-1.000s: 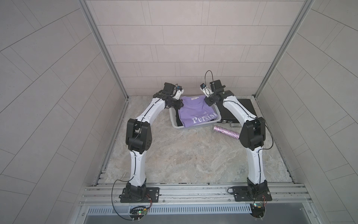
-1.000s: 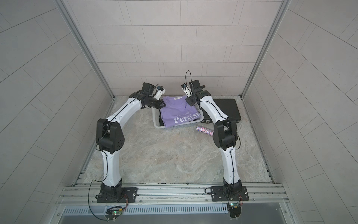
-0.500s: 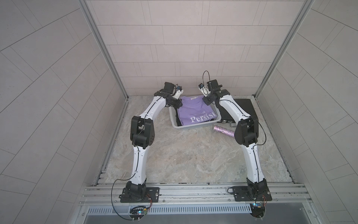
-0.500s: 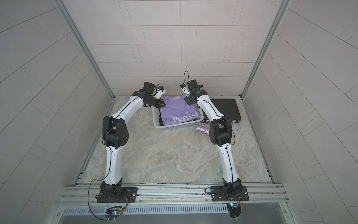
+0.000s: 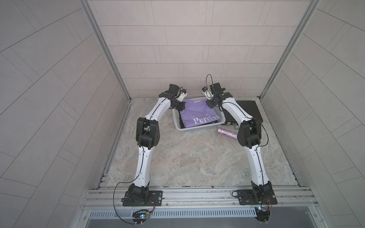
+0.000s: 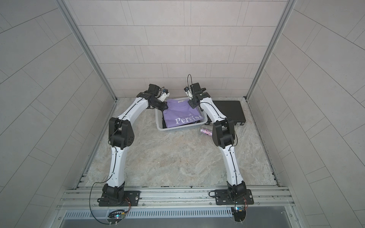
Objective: Put the folded t-shirts into the basket
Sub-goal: Place the T-shirt in the bin.
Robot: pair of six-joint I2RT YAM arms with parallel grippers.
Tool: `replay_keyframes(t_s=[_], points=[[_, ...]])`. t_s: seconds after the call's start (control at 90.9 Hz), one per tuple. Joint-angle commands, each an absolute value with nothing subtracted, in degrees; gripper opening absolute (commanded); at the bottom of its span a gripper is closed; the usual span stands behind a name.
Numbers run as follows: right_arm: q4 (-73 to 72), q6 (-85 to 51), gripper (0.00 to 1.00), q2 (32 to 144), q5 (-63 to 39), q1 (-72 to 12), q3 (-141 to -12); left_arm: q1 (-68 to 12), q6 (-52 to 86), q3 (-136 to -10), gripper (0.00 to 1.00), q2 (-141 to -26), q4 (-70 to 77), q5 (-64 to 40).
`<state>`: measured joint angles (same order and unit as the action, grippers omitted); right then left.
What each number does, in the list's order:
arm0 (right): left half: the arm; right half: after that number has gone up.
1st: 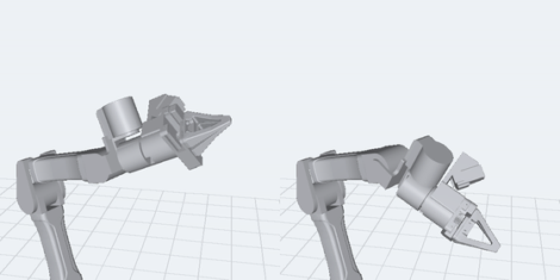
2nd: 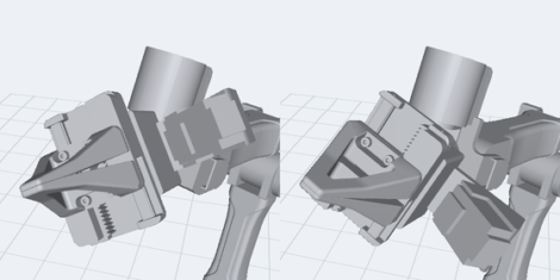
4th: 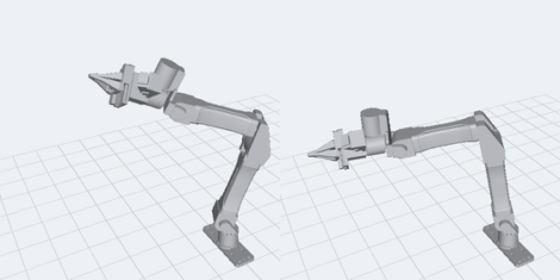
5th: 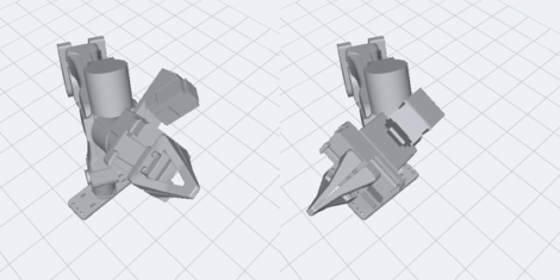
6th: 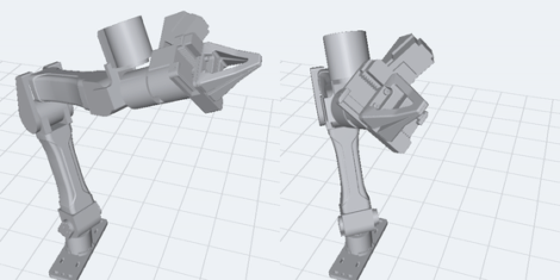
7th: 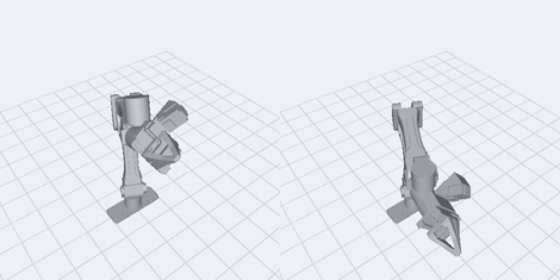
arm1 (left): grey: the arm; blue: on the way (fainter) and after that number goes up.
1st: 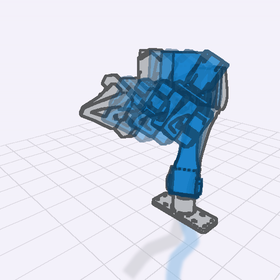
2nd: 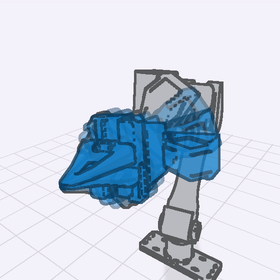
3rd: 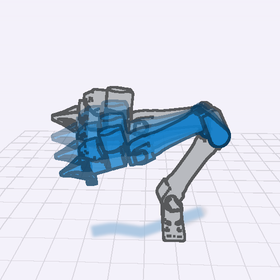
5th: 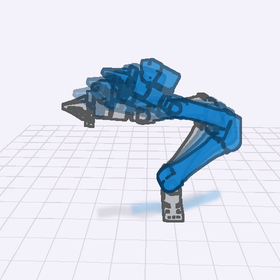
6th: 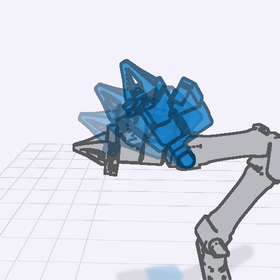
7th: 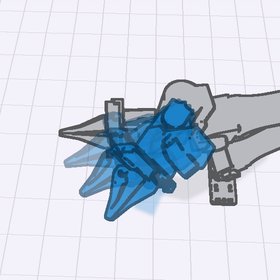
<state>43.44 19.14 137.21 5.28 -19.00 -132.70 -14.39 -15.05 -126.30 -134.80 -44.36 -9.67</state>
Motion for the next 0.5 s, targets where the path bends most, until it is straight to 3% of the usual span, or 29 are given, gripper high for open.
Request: replay_keyframes(t_s=[0.0, 0.231, 0.484], points=[[43.92, 18.17, 0.02, 138.62, 7.96, -18.77, -135.07, -13.89, -16.01, -128.14, 0.18, -135.75, -46.92, -7.31], [43.86, 18.71, 0.20, 139.67, 9.84, -18.72, -136.45, -13.97, -15.28, -128.23, 0.42, -134.43, -46.71, -4.76], [44.45, 20.12, 0.42, 140.34, 14.00, -18.50, -141.17, -13.97, -15.91, -128.13, 0.49, -130.38, -47.30, -0.45]])
